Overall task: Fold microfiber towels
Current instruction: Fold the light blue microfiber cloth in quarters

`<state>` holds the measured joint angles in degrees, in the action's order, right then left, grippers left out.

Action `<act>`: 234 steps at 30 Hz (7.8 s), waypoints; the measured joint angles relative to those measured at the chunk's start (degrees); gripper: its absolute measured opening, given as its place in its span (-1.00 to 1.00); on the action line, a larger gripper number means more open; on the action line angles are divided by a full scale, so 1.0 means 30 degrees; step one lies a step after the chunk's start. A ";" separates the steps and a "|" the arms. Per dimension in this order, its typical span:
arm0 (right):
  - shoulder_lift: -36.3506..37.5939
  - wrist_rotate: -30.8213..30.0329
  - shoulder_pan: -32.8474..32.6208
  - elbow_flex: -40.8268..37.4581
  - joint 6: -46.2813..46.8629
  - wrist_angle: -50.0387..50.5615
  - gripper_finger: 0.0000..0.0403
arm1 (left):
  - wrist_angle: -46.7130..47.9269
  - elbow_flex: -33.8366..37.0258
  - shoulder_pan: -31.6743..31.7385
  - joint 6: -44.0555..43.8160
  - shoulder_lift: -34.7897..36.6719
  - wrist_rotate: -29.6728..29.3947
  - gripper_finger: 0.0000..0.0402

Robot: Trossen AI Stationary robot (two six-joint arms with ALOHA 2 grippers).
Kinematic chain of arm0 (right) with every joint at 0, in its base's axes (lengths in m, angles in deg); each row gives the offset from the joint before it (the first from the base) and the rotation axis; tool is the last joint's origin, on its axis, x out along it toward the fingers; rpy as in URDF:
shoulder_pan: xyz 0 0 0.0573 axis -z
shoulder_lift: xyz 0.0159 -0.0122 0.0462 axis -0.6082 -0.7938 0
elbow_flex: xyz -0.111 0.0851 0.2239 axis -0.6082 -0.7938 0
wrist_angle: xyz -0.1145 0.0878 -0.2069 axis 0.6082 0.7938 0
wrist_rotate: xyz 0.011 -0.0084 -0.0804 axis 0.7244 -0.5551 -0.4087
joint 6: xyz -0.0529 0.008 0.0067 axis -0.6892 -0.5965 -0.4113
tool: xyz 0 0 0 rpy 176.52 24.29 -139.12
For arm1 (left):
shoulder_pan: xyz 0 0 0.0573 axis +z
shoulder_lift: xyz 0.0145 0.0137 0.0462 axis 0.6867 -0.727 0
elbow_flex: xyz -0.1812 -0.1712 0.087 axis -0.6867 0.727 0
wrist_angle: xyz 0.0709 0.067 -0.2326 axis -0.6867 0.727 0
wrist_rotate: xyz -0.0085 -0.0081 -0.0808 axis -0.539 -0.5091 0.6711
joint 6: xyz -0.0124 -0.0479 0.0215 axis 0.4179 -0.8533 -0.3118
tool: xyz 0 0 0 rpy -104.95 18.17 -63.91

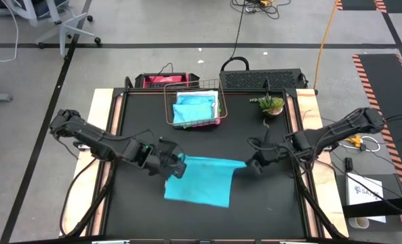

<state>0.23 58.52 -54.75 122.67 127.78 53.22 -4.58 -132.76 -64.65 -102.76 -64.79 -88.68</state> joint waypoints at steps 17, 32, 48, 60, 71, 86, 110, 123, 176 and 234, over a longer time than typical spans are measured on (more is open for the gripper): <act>-0.0011 -0.0068 0.2117 0.0000 -0.1742 -0.0594 -1.00 | -0.0193 0.2966 0.1086 0.2148 0.0007 -0.0503 -0.99; -0.3821 -0.1187 0.2102 -0.1821 -0.2749 -0.6103 -1.00 | -0.2795 0.5646 0.1789 0.7569 0.0000 -0.3869 -0.99; -0.4038 0.0480 -0.1548 -0.1821 0.0415 -0.9163 -1.00 | -0.2029 0.5719 -0.1454 0.5437 0.0000 0.0525 -0.99; -0.7561 0.1107 -0.2889 -0.1800 0.1066 -1.2059 -1.00 | -0.5850 0.8680 -0.5073 -0.0031 0.0007 0.1315 -0.98; -0.8833 0.3928 -0.2925 -0.1851 0.1017 -1.2288 -0.93 | -0.7809 0.9030 -0.5216 -0.0090 0.0002 0.4049 -0.74; -0.8823 0.3651 -0.2772 -0.1843 0.0470 -1.3309 -0.87 | -0.7387 0.9012 -0.4855 -0.0345 0.0007 0.2647 -0.43; -0.8808 0.5605 -0.0975 -0.1814 -0.1080 -1.3216 -0.50 | -1.1016 0.8983 -0.3705 0.4664 0.0007 0.2478 -0.43; -0.8808 0.5655 -0.0841 -0.1814 -0.1112 -1.3215 -0.50 | -1.2060 0.8976 -0.3285 0.4955 -0.0866 0.2906 -0.43; -0.8808 0.5505 -0.0229 -0.1814 -0.1900 -1.2980 -0.50 | -0.9607 0.7213 -0.5806 0.1491 -0.2295 0.5931 -0.44; -0.8823 0.3556 0.0630 -0.1814 -0.2264 -1.5759 -0.76 | -0.5159 0.8517 -0.3730 0.7690 -0.2273 0.0038 -0.03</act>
<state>-26.24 69.19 -52.86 117.23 120.99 5.94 -20.06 -107.21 -75.84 -79.69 -71.61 -88.57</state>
